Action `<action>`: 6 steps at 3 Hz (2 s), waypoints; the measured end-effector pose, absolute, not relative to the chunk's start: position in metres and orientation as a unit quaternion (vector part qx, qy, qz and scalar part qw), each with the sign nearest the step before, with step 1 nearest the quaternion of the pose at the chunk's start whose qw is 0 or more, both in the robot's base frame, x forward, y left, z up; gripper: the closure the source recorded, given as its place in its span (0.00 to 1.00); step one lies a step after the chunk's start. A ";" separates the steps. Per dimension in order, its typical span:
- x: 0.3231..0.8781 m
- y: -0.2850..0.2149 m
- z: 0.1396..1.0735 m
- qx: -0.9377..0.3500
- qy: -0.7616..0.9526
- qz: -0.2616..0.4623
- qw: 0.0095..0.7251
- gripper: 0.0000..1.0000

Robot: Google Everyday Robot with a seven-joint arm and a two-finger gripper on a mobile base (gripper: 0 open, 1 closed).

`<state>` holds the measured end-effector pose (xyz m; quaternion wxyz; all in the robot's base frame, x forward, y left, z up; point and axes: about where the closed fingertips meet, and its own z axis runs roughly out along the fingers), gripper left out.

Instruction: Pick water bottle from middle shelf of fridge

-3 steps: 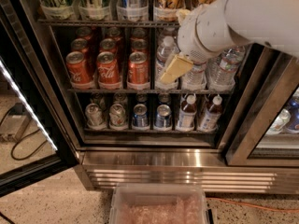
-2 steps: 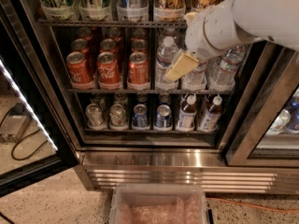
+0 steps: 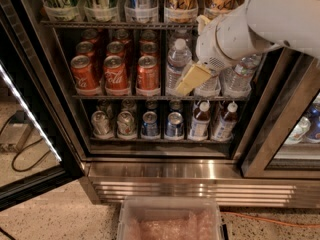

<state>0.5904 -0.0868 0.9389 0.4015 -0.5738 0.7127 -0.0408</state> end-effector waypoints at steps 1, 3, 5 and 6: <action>0.590 -0.087 0.943 -0.574 0.713 -0.041 0.401 0.06; 0.526 -0.047 0.916 -0.627 0.705 0.007 0.331 0.06; 0.538 -0.038 0.910 -0.642 0.699 -0.002 0.315 0.04; 0.552 -0.043 0.928 -0.638 0.695 -0.027 0.330 0.03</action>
Offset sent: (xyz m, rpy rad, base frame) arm -0.0809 0.0451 -0.0460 -0.0600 0.2515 0.1337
